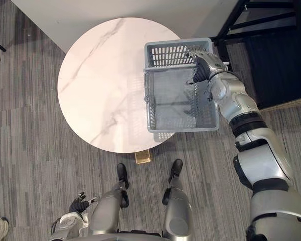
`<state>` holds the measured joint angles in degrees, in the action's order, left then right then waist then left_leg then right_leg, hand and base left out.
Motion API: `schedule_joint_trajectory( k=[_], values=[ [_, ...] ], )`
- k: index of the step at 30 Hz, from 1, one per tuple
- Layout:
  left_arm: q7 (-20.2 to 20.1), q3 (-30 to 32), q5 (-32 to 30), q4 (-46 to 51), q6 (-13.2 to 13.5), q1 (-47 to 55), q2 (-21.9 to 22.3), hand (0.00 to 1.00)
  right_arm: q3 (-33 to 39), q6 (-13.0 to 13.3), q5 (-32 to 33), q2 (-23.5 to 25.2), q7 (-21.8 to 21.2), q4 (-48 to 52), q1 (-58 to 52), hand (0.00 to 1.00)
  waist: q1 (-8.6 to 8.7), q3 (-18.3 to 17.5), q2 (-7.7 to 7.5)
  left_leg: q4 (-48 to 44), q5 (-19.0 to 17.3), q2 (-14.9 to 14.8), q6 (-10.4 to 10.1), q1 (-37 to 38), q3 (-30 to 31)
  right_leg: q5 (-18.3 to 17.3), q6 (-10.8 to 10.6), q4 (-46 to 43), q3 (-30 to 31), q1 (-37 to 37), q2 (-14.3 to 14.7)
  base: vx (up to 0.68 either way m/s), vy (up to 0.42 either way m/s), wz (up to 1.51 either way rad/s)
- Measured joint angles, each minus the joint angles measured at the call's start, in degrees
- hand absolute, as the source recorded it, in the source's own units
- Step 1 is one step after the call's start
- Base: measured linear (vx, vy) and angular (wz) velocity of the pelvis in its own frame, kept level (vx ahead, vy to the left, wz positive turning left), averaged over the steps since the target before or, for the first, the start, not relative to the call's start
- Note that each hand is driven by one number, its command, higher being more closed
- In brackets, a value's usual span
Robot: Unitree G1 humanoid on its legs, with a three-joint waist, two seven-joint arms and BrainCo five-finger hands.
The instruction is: Pick vegetable in the basket
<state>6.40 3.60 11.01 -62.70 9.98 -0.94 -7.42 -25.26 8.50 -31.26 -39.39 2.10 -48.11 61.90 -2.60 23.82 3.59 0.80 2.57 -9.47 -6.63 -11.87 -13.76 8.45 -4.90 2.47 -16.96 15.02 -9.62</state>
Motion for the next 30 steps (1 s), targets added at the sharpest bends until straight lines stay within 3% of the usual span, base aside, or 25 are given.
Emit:
schedule_joint_trajectory(
  k=[5, 22, 25, 30],
  values=[
    [0.1, -0.7, 0.0, 0.0, 0.1, -0.6, 0.0, 0.0, 0.0, -0.4, -0.2, 0.6, 0.2, -0.1, 0.4, 1.0, -0.89, 0.2, 0.0, 0.1, 0.1, 0.0, 0.0, -0.1, 0.3, 0.0, 0.0, 0.0, -0.2, 0.0, 0.0, 0.0, -0.003, 0.01],
    [0.7, -1.1, -0.4, 0.0, 0.5, -0.8, -0.2, 0.0, -3.2, -0.4, -2.6, 1.0, -1.5, -3.0, 0.7, 1.0, -1.01, 0.4, -0.33, 0.1, 0.2, -0.1, 0.0, 1.9, 0.3, 0.0, 0.0, 0.0, 0.1, -2.0, 0.1, 0.0, 0.0, 0.0],
    [0.5, -1.0, -1.1, 0.1, -0.1, -1.1, -0.2, 0.0, -5.8, -0.2, -2.6, -1.3, -3.7, 4.2, -3.2, 1.0, -0.87, 0.4, -0.51, 0.5, 0.2, -0.3, 0.0, 3.5, 0.1, 0.0, 0.0, 0.0, 0.4, -3.3, 0.3, 0.0, -0.001, -0.05],
    [-0.3, 0.7, -3.4, 0.0, -0.7, -1.0, -0.5, 0.0, -6.8, 2.4, -2.3, -4.6, -5.9, 18.8, -11.3, 1.0, 0.03, 0.0, -1.7, 1.2, 0.2, -0.3, 0.0, 6.1, -1.2, 0.0, 0.0, 0.0, 1.8, -4.6, 0.5, 0.0, 0.005, -0.12]
  ],
)
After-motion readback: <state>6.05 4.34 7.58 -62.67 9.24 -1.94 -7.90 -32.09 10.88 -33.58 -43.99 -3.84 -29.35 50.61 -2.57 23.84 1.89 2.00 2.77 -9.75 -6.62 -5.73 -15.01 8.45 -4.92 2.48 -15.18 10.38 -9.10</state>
